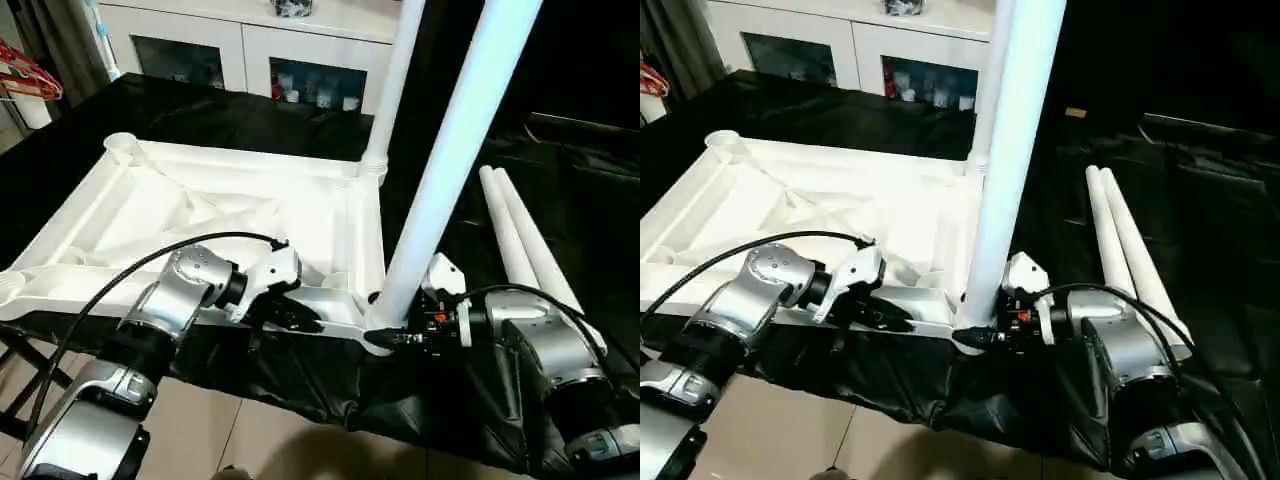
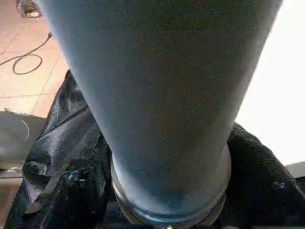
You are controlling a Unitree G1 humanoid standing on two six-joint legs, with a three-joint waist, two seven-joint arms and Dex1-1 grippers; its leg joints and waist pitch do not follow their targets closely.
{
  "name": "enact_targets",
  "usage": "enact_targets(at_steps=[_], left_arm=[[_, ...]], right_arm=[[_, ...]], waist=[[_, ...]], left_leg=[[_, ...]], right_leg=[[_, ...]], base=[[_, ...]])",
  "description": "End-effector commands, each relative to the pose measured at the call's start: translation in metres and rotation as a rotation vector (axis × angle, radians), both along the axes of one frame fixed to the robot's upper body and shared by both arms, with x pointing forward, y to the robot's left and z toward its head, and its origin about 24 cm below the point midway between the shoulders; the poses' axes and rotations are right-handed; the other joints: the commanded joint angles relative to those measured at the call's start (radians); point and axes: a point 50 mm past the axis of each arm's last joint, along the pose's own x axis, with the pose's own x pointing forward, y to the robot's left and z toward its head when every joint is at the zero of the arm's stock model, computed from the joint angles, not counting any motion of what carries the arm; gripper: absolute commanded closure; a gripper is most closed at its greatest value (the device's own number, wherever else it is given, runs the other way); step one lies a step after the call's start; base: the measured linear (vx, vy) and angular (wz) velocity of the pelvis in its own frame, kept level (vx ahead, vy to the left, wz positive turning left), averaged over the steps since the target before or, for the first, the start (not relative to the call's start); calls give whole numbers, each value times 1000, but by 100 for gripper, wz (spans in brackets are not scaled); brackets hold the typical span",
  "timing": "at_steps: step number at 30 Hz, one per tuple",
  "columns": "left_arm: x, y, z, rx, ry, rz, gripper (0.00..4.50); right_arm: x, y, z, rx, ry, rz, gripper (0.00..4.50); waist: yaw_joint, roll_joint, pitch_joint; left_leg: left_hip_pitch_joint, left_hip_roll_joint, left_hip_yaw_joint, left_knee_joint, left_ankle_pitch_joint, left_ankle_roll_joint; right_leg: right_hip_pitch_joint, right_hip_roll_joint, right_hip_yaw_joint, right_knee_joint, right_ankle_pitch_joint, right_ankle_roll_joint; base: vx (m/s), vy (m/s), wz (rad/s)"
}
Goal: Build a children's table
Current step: Rotate leg to tighten
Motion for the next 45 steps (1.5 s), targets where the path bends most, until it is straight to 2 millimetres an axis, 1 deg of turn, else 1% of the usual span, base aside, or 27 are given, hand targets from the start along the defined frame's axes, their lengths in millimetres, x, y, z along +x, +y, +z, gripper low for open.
enact_targets(at_steps=[1,2,3,4,5,6,7,8,9,11,12,14,15,16,18,19,20,22,24,26,30,35,36,40,43,44,45], left_arm=[[7,-11,10,-74,-55,61,450],[7,-11,10,-74,-55,61,450],[9,-15,9,-74,-63,98,450],[9,-15,9,-74,-63,98,450],[11,-17,9,-71,-70,117,450],[13,-20,8,-66,-74,142,450],[19,-28,8,-63,-91,203,450],[20,-28,8,-63,-92,206,450],[23,-34,8,-63,-102,239,450],[32,-50,9,-65,-133,325,450],[35,-57,10,-66,-152,368,450],[37,-63,10,-66,-166,392,450],[38,-68,10,-65,-174,406,450],[39,-73,10,-68,-186,430,450],[39,-80,10,-71,-200,451,450],[39,-85,9,-76,-204,452,450],[39,-86,9,-77,-205,450,450],[38,-87,9,-80,-211,434,450],[35,-84,8,-80,-217,390,450],[33,-79,7,-86,-214,349,450],[28,-71,6,-92,-201,286,450],[20,-57,3,-81,-167,202,450],[19,-54,2,-81,-163,191,450],[17,-47,3,-88,-150,157,450],[14,-36,7,-106,-124,119,450],[14,-35,7,-108,-122,115,450],[12,-32,8,-109,-113,102,450]], right_arm=[[-8,24,-10,52,47,46,171],[-8,24,-10,52,47,46,171],[-2,27,-11,75,46,-47,174],[-2,27,-11,75,46,-47,174],[0,29,-12,77,41,-87,174],[5,31,-15,71,33,-144,174],[16,35,-21,31,15,-291,175],[16,36,-21,29,14,-297,175],[23,38,-24,14,9,-386,175],[34,47,-29,-6,16,-548,175],[37,53,-30,-22,8,-601,176],[40,58,-31,-38,9,-655,176],[43,61,-32,-47,14,-700,176],[46,66,-31,-47,12,-752,176],[50,73,-29,-39,0,-816,176],[54,79,-25,-23,-27,-848,176],[55,80,-25,-17,-27,-849,176],[57,83,-22,20,-21,-857,120],[56,84,-19,47,-22,-812,106],[55,80,-19,29,-50,-757,70],[54,71,-20,-10,-98,-700,45],[52,50,-19,-26,-133,-587,45],[51,47,-18,-24,-139,-556,45],[45,39,-15,-7,-136,-440,45],[30,27,-13,7,-107,-241,45],[28,26,-12,11,-102,-222,45],[25,24,-12,18,-93,-190,45]], waist=[[-2,-3,-60],[-2,-3,-60],[-4,-3,-58],[-4,-3,-58],[-10,-3,-55],[-11,-4,-56],[-17,-4,-55],[-22,-3,-54],[-28,-4,-54],[-32,0,-53],[-35,-2,-55],[-30,-3,-55],[-29,2,-57],[-27,3,-58],[-29,3,-60],[-28,8,-60],[-30,7,-62],[-27,8,-64],[-27,10,-65],[-27,11,-64],[-30,9,-63],[-28,11,-62],[-29,10,-62],[-28,8,-62],[-25,3,-61],[-23,5,-62],[-21,4,-61]], left_leg=[[-4,-3,16,-70,-177,54],[-4,-3,16,-70,-177,54],[-2,-3,15,-73,-198,43],[-2,-3,15,-73,-198,43],[-4,-5,13,-77,-222,29],[-3,-5,13,-76,-225,25],[-3,-6,11,-78,-227,17],[-3,-7,12,-78,-228,9],[-2,-10,9,-79,-243,3],[-1,-12,9,-77,-245,-9],[2,-14,9,-75,-244,-14],[3,-14,10,-74,-243,-1],[1,-13,11,-75,-229,2],[-1,-13,9,-77,-224,1],[-1,-13,10,-76,-213,-1],[-2,-13,11,-75,-212,-1],[-3,-13,11,-75,-211,-1],[-2,-13,12,-74,-203,8],[-6,-13,11,-74,-186,22],[-5,-13,12,-74,-191,28],[-7,-12,12,-74,-198,33],[-4,-9,15,-73,-202,48],[-7,-7,14,-73,-196,50],[-6,-8,16,-71,-187,66],[-7,-6,16,-71,-178,79],[-5,-5,16,-70,-178,83],[-7,-4,17,-70,-174,89]], right_leg=[[63,-40,26,-66,-210,-219],[63,-40,26,-66,-210,-219],[60,-42,26,-71,-261,-205],[60,-42,26,-71,-261,-205],[59,-43,25,-78,-323,-184],[58,-44,25,-80,-339,-177],[56,-43,25,-82,-358,-168],[53,-43,25,-82,-366,-166],[56,-43,23,-87,-409,-152],[51,-43,24,-92,-441,-139],[49,-42,22,-94,-457,-130],[49,-43,23,-98,-452,-127],[48,-41,26,-93,-410,-134],[54,-39,24,-89,-380,-141],[54,-37,24,-84,-326,-158],[54,-39,25,-81,-301,-166],[54,-40,25,-80,-290,-170],[57,-39,25,-77,-255,-180],[62,-38,25,-72,-200,-194],[63,-37,24,-71,-190,-202],[67,-41,25,-72,-201,-209],[62,-42,27,-74,-218,-219],[65,-42,26,-71,-207,-220],[66,-39,26,-68,-179,-231],[68,-39,26,-68,-171,-235],[68,-39,26,-67,-170,-236],[68,-38,26,-66,-162,-239]], base=[[0,0,0],[0,0,0],[0,0,0],[0,0,0],[0,0,0],[0,0,0],[0,0,0],[0,0,0],[0,0,0],[0,0,0],[0,0,0],[0,0,0],[0,0,0],[0,0,0],[0,0,0],[0,0,0],[0,0,0],[0,0,0],[0,0,0],[0,0,0],[0,0,0],[0,0,0],[0,0,0],[0,0,0],[0,0,0],[0,0,0],[0,0,0]])
